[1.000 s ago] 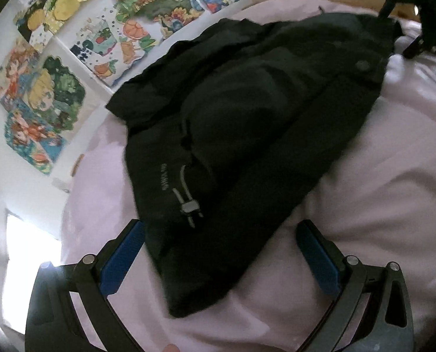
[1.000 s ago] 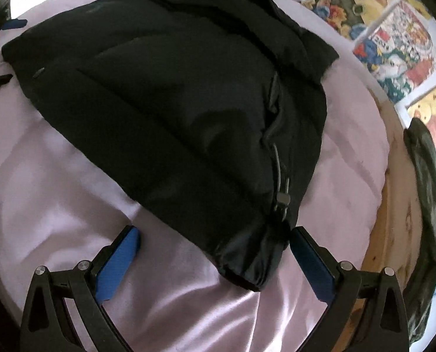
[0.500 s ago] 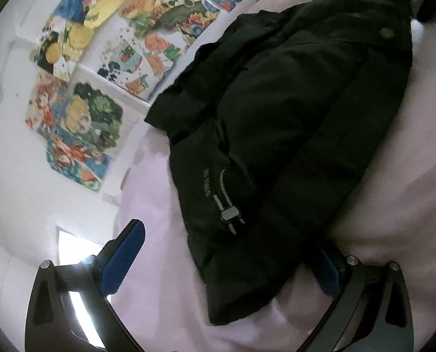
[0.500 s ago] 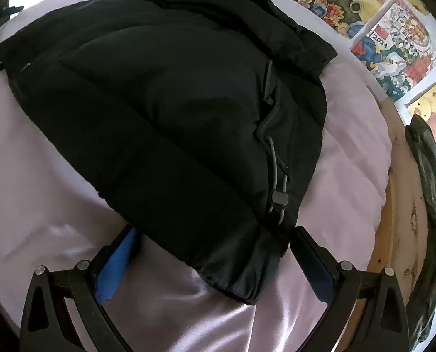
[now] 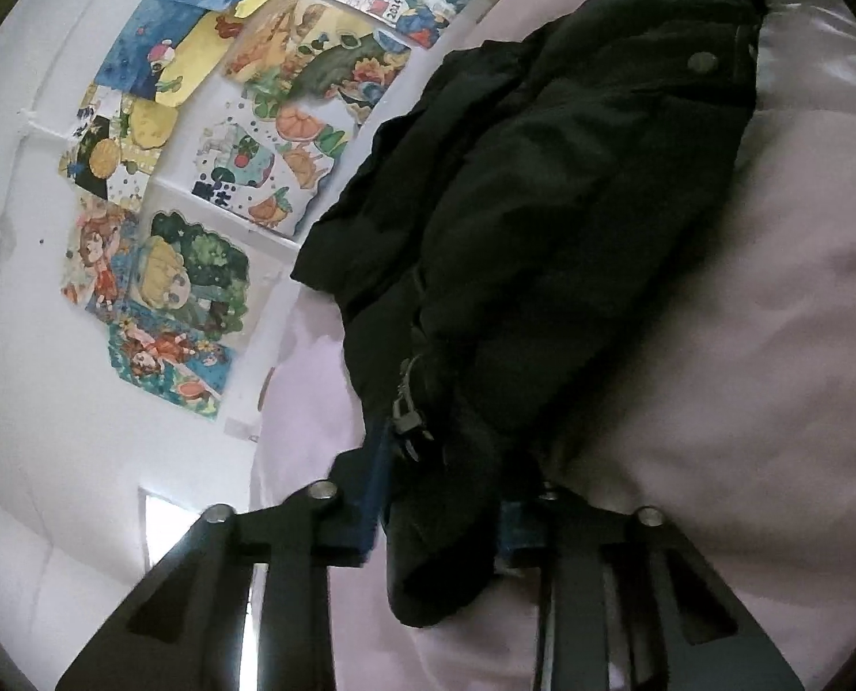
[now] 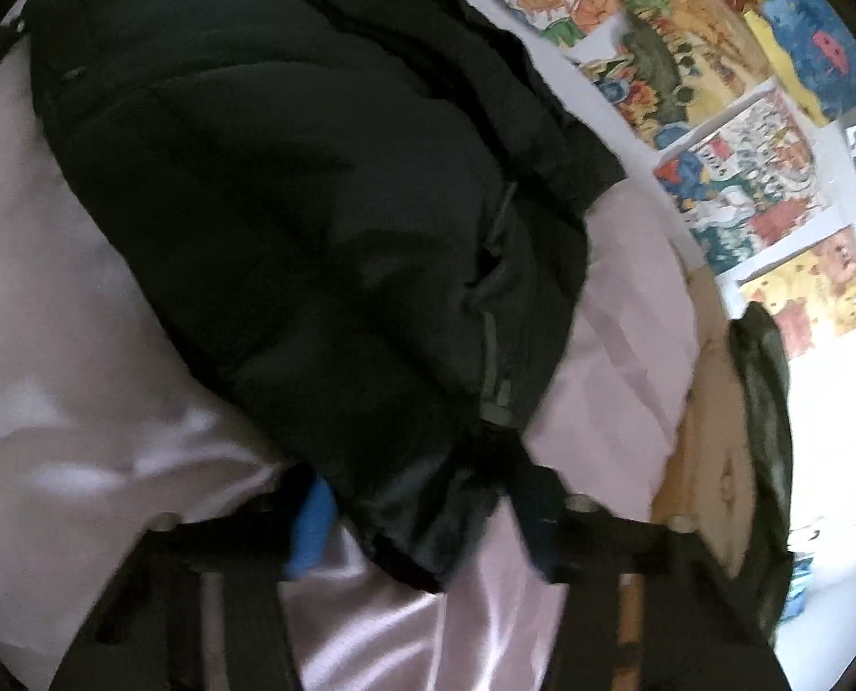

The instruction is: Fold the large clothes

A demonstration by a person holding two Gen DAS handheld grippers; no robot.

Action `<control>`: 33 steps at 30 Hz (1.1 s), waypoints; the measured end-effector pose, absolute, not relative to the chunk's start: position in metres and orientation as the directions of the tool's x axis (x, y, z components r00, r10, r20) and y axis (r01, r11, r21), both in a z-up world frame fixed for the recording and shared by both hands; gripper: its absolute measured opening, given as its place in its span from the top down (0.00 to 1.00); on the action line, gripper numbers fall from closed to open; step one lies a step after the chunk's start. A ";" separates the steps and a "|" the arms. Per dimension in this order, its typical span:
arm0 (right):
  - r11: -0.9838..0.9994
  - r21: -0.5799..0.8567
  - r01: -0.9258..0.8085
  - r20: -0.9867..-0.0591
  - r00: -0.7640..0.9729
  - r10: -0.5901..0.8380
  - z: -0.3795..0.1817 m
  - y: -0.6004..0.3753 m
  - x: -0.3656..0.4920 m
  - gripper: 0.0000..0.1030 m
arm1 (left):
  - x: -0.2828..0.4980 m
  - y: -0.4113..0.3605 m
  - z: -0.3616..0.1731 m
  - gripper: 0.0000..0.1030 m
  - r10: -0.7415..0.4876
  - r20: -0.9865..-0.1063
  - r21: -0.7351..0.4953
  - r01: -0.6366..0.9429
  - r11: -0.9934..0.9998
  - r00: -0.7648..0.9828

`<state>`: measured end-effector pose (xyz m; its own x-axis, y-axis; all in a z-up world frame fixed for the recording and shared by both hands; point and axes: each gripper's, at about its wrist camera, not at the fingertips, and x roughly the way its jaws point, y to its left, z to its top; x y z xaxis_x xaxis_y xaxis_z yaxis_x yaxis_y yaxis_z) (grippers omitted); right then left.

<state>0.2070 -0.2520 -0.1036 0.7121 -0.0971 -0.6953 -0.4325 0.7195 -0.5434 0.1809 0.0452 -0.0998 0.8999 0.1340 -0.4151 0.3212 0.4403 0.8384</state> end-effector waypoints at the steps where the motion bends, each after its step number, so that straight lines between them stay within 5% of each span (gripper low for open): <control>1: 0.726 -0.538 -0.428 -0.694 0.713 -0.095 -0.102 -0.255 0.208 0.72 | 0.182 0.045 -0.097 0.78 0.129 -0.418 0.833 0.323 0.449 0.899; 6: 0.776 -0.491 -0.396 -0.669 0.742 -0.044 -0.082 -0.265 0.205 0.84 | 0.183 0.038 -0.066 0.86 0.115 -0.430 0.786 0.309 0.535 0.896; 14: 0.900 -0.268 -0.342 -0.624 0.774 0.109 -0.021 -0.292 0.192 0.90 | 0.163 0.015 0.019 0.97 0.047 -0.409 0.673 0.266 0.691 0.911; 22: 0.936 -0.124 -0.330 -0.565 0.798 0.207 0.027 -0.314 0.146 0.92 | 0.130 0.017 0.075 0.97 -0.021 -0.477 0.507 0.294 0.811 0.879; 33: 0.932 0.052 -0.358 -0.474 0.813 0.339 0.090 -0.330 0.110 0.93 | 0.104 0.028 0.132 0.97 -0.093 -0.405 0.388 0.263 0.883 0.909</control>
